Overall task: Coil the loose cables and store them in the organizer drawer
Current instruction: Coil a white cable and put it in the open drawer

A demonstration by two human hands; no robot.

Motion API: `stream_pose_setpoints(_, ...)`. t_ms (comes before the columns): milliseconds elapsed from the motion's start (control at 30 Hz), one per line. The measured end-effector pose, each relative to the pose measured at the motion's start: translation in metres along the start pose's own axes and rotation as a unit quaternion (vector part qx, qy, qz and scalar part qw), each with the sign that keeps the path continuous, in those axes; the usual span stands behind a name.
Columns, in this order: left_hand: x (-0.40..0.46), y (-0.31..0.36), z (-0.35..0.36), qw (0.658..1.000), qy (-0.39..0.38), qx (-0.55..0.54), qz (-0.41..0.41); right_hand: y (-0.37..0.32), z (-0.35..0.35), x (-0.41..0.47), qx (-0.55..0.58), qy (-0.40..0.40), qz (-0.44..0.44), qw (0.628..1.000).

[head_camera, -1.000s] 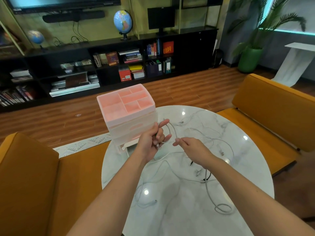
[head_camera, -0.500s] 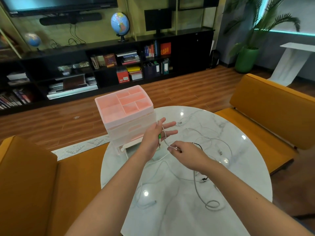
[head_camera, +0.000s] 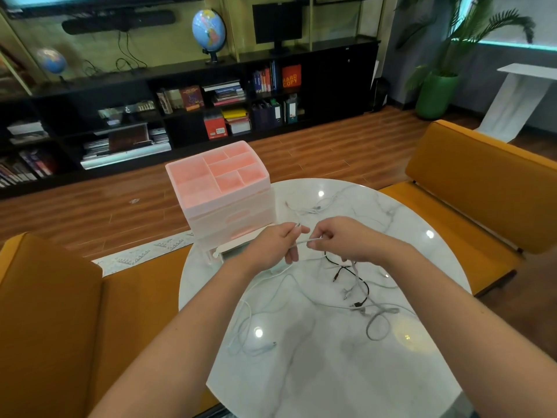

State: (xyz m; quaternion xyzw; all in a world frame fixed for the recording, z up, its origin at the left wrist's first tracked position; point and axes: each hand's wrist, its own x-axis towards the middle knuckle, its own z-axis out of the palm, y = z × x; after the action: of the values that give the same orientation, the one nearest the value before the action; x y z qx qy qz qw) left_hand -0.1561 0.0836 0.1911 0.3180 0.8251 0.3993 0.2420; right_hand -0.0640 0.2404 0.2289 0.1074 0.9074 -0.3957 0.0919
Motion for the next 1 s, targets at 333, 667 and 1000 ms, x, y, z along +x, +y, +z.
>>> stream_pose_setpoints(333,-0.013,0.013,-0.017,0.982,-0.060,-0.180,0.001,0.008,-0.018,0.012,0.041,0.051,-0.040,0.997)
stream_pose_setpoints(667,-0.004,0.027,-0.007,0.867,-0.028,-0.497,0.023,0.020,0.008,0.009,0.087,0.142,-0.036,0.985)
stream_pose_setpoints(1000,0.013,0.033,0.006,0.805,0.060,-0.590,0.030,0.034,0.031,-0.004,0.040,0.153,-0.024,0.987)
